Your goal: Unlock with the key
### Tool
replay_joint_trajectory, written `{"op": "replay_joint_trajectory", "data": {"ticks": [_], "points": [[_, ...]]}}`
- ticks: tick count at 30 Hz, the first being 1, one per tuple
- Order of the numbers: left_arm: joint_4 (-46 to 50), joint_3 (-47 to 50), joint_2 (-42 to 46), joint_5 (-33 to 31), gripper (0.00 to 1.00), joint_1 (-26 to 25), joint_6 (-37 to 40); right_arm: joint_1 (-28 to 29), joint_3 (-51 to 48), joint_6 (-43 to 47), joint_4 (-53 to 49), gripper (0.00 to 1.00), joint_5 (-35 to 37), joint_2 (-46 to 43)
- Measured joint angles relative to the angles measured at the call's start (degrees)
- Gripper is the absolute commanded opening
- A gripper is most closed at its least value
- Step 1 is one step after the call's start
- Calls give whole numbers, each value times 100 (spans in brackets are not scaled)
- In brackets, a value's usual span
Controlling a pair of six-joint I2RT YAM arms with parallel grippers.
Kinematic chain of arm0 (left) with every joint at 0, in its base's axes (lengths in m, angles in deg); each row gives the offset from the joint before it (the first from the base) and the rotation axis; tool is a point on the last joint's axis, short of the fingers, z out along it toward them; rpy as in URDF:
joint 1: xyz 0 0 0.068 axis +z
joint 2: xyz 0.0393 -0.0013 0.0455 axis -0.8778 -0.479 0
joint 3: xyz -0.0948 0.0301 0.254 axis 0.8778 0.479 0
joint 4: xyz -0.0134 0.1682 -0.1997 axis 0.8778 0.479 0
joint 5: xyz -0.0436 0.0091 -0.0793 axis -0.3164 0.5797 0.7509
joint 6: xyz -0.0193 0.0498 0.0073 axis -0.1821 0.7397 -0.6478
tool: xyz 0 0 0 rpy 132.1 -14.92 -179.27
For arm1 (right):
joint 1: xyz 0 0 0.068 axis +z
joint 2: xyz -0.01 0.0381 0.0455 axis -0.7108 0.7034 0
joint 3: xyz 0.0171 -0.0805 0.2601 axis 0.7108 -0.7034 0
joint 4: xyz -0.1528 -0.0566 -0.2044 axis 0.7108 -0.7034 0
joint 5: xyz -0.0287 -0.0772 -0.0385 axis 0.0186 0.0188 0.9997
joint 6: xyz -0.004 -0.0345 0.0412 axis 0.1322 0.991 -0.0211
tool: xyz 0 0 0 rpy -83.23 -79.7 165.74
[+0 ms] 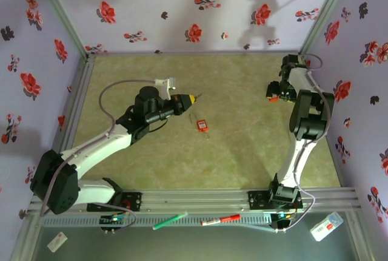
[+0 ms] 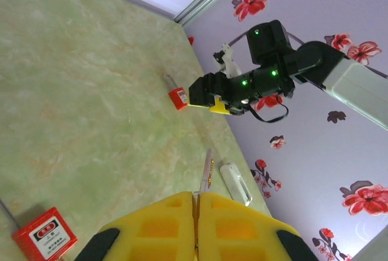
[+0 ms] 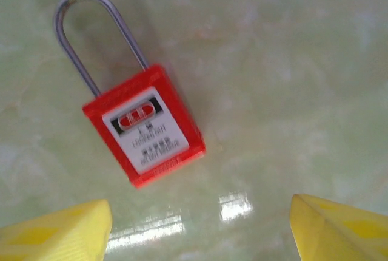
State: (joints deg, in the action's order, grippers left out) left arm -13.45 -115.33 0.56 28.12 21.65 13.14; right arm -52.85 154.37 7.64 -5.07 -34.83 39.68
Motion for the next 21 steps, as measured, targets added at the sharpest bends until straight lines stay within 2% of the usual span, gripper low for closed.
{"op": "replay_joint_trajectory", "data": {"ticks": [12,17,21], "points": [[35,105,0,-2,0,0,-52,33,619,461,-136,71,-409,573],[-90,181,0,-24,0,-2,-144,70,785,461,-151,64,-470,833],[-133,254,0,-42,0,0,-188,81,988,461,-214,51,-483,1005]]}}
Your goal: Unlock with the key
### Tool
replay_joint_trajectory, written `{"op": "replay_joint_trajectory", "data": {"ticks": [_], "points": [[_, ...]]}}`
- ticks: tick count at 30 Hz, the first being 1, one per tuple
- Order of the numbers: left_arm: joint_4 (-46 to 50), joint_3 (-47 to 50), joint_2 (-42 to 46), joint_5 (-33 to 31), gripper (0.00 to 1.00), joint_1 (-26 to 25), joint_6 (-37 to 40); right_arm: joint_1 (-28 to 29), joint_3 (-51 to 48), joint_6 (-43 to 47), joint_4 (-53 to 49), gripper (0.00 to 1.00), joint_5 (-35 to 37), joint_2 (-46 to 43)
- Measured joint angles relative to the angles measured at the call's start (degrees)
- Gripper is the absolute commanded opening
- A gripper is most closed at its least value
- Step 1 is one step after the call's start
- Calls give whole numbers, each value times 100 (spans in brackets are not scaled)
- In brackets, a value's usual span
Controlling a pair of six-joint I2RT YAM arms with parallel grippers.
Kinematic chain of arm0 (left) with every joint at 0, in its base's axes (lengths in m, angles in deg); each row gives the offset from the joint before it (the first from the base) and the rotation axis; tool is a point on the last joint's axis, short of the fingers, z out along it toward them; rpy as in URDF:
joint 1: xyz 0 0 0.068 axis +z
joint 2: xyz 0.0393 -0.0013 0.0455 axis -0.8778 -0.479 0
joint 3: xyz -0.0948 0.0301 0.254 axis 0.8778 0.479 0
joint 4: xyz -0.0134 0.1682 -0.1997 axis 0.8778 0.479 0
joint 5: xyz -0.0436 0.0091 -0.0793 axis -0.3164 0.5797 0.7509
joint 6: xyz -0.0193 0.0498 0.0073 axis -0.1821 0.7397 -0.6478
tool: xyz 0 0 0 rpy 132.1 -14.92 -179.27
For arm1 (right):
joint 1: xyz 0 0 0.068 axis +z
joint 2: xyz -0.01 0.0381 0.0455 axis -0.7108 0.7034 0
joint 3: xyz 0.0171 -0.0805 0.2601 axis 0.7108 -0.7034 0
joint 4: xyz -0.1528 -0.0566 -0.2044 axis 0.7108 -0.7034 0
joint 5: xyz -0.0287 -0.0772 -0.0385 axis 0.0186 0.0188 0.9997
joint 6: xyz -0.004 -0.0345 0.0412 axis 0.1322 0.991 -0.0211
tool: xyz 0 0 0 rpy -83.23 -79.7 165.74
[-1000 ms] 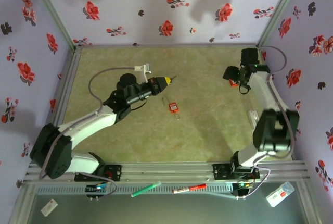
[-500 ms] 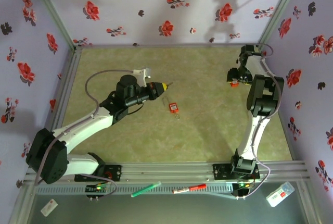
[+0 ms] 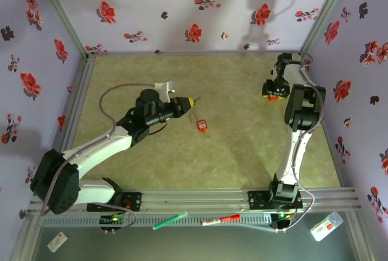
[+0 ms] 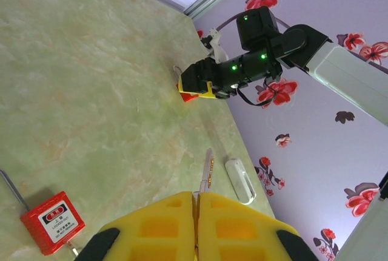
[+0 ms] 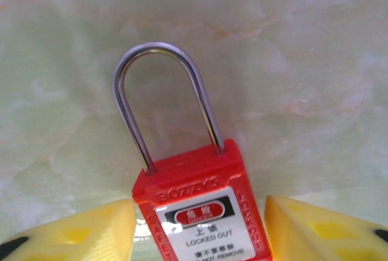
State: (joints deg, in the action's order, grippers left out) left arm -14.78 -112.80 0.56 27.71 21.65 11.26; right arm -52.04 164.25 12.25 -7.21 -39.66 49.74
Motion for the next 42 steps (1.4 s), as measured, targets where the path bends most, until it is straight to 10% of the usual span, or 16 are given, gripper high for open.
{"op": "replay_joint_trajectory", "data": {"ticks": [18,27,32,42], "points": [[-295,87,0,-157,0,-79,-4,13,-1248,-981,603,5,-527,-876],[-404,-1163,-780,-1906,0,-1266,1191,1434,-4085,-4776,4293,4,-1808,-5213],[-308,-1930,-1204,-2715,0,-1676,1840,2367,-4162,-5825,5040,2,-1716,-5700],[-92,-1950,-1279,-3589,0,-1703,2188,2492,-4760,-6645,5062,2,-1456,-5794]]}}
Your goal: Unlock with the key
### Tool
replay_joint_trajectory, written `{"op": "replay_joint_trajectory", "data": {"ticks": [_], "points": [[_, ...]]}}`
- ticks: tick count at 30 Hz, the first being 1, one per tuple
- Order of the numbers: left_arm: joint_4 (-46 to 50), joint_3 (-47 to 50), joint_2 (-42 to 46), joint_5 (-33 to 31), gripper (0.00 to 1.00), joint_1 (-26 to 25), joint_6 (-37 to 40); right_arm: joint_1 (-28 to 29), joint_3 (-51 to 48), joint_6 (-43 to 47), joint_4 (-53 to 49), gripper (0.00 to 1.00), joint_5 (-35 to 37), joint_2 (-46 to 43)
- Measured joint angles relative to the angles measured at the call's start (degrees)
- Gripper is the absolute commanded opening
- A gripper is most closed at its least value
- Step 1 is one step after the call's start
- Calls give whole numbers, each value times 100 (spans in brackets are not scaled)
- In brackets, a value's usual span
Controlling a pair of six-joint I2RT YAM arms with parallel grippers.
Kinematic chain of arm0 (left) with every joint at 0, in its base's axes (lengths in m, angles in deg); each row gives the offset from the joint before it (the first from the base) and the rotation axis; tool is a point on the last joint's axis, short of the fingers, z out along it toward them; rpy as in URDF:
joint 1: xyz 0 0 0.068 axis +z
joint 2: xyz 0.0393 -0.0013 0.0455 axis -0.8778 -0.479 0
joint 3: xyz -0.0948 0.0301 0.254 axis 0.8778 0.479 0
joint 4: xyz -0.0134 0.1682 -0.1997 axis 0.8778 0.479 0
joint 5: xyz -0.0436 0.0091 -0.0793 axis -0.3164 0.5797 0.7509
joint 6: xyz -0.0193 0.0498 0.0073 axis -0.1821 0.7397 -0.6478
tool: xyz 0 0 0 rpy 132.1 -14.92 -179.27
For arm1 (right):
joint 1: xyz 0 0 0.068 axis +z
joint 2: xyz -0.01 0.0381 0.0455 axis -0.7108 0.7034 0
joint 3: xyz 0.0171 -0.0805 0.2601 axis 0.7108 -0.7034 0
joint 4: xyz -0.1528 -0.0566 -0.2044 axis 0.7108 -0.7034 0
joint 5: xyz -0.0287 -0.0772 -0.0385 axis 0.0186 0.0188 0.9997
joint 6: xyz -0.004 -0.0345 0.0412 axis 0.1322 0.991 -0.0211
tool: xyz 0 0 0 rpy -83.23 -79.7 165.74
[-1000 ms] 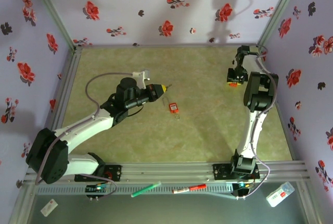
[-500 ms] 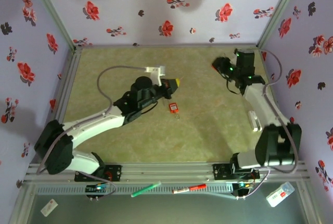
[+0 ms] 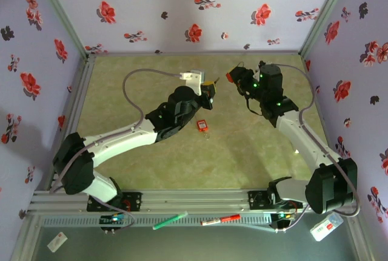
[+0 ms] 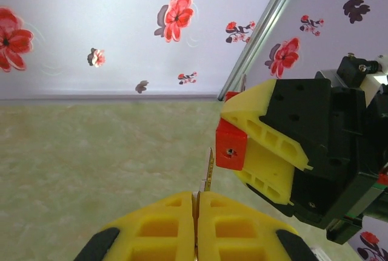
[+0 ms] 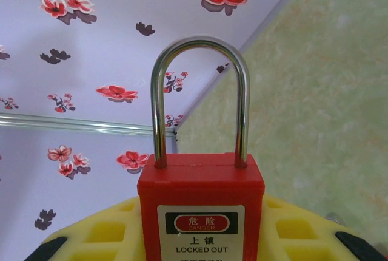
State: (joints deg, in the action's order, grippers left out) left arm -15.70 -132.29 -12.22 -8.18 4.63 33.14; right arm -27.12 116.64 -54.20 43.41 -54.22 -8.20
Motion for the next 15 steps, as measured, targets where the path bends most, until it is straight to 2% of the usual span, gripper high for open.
{"op": "replay_joint_trajectory", "data": {"ticks": [15], "points": [[-79,20,-153,103,0,-52,37,251,-116,-522,623,1,-74,13]]}}
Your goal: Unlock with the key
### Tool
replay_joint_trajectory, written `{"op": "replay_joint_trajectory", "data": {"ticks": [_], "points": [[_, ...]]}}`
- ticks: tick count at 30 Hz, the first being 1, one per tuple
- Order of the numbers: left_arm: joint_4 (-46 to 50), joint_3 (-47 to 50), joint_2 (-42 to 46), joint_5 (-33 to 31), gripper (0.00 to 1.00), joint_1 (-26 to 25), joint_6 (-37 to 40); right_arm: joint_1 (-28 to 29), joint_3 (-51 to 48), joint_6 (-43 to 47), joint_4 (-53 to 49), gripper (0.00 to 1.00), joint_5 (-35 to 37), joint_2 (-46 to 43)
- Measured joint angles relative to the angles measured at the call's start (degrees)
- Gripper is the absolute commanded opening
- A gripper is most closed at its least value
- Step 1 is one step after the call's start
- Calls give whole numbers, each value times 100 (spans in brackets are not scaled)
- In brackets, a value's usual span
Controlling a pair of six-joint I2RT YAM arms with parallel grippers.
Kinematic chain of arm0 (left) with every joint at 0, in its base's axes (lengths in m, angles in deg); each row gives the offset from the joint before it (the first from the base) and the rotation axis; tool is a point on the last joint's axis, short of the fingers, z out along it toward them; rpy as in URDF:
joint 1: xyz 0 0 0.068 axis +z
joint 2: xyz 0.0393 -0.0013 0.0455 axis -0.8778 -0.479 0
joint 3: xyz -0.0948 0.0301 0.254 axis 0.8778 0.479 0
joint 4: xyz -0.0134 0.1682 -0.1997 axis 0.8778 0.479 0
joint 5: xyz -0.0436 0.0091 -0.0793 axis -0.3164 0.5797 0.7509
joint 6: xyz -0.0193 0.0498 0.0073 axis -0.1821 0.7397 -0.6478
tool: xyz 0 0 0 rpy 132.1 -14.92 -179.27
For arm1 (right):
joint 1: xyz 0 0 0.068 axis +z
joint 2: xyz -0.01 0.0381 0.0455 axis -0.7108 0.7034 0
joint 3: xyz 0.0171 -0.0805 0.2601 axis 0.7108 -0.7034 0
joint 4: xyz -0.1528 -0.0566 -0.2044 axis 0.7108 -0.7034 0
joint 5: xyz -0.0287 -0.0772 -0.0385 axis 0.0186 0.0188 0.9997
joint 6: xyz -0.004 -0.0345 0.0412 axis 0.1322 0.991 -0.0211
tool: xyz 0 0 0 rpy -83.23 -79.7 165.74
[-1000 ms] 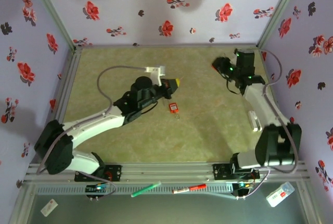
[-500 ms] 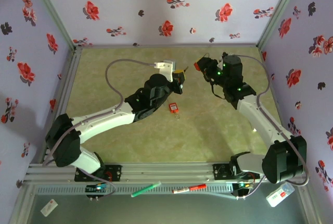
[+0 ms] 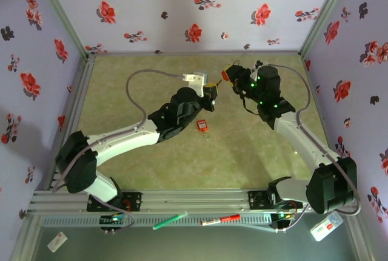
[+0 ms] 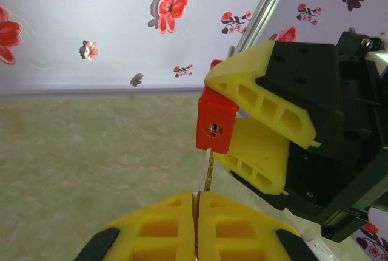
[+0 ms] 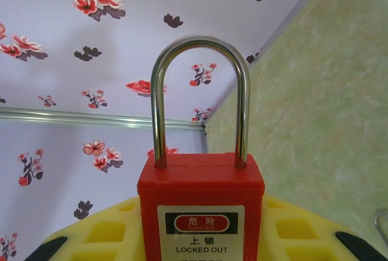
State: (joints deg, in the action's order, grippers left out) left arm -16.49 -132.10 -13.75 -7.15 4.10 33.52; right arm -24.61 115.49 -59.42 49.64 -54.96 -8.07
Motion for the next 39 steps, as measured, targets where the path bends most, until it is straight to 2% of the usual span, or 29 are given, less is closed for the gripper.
{"op": "replay_joint_trajectory", "data": {"ticks": [27,39], "points": [[-2,13,-72,13,0,55,-46,195,-278,-66,356,1,-17,55],[-50,11,-120,-74,0,79,201,262,-463,-470,745,1,120,87]]}}
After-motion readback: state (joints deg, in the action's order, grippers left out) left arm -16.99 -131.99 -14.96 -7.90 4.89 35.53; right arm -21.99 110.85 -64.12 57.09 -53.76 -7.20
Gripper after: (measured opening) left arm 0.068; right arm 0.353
